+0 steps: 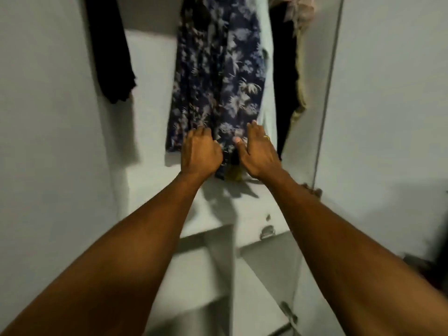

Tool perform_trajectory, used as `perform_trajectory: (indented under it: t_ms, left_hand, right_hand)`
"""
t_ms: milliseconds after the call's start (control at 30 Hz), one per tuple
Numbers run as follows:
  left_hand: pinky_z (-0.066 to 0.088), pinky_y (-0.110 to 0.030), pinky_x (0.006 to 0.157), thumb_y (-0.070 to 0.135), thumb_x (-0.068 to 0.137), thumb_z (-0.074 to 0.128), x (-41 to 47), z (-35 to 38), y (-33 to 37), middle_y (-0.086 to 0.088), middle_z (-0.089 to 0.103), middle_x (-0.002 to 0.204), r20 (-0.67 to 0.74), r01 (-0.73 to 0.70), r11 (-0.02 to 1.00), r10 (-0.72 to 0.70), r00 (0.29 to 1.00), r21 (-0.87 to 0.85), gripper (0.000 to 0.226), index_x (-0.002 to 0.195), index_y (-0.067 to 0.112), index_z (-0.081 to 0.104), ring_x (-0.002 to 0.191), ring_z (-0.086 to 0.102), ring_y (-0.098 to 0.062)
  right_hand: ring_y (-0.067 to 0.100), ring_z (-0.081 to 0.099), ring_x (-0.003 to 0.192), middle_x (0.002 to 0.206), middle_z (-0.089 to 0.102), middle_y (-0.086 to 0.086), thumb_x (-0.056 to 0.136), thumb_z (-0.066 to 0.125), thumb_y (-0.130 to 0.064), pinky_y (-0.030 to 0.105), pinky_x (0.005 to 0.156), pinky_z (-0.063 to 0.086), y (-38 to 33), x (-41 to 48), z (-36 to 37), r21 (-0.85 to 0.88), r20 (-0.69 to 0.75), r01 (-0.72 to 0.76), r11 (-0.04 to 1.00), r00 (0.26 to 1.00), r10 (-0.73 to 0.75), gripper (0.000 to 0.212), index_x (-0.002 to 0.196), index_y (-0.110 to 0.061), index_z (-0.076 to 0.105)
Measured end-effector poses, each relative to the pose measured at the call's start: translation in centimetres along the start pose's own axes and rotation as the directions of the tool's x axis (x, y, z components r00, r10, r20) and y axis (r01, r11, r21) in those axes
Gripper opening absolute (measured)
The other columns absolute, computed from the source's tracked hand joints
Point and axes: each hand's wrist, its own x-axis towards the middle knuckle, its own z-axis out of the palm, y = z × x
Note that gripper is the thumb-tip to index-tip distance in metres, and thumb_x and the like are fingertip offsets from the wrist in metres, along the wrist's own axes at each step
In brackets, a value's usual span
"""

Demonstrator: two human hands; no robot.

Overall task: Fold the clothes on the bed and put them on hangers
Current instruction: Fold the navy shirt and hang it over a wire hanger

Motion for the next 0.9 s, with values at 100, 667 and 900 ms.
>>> perform_trajectory:
  t_ms: [100,667,900]
  left_hand:
    - [0.039,-0.05,0.111,0.027,0.098,0.05,-5.8,3.2,3.7,-0.023,0.053,0.142,0.129,-0.07,0.996,0.077,0.989,-0.054,0.048,0.139,0.002,0.054,0.131,0.047,-0.04]
    - [0.021,-0.05,0.122,0.047,0.105,0.024,-46.4,4.4,23.5,-0.022,0.038,0.158,0.615,-0.379,0.769,0.639,0.463,-0.514,0.065,0.151,0.004,0.041,0.147,0.032,-0.038]
    - [0.02,-0.05,0.123,0.043,0.108,0.031,-58.0,-1.3,25.1,-0.019,0.034,0.16,0.511,-0.457,0.518,0.846,0.149,-0.724,0.059,0.153,0.007,0.037,0.15,0.029,-0.035]
  right_hand:
    - [0.032,0.007,0.158,0.17,0.01,0.017,0.11,0.027,-0.049,0.049,0.128,0.01,4.2,-7.8,-2.0,-0.098,0.067,-0.087,0.991,0.993,0.093,0.07,0.162,-0.005,0.016]
    - [0.028,-0.007,0.158,0.171,-0.007,0.014,0.109,0.019,-0.055,0.04,0.125,-0.005,8.1,-62.0,-13.4,-0.446,0.171,-0.717,0.536,0.52,0.837,0.076,0.163,-0.006,0.001]
    - [0.028,-0.004,0.159,0.171,-0.002,0.016,0.109,0.024,-0.051,0.045,0.129,0.0,-3.8,-75.7,-17.1,-0.429,-0.097,-0.886,0.175,0.238,0.966,0.075,0.163,-0.002,0.005]
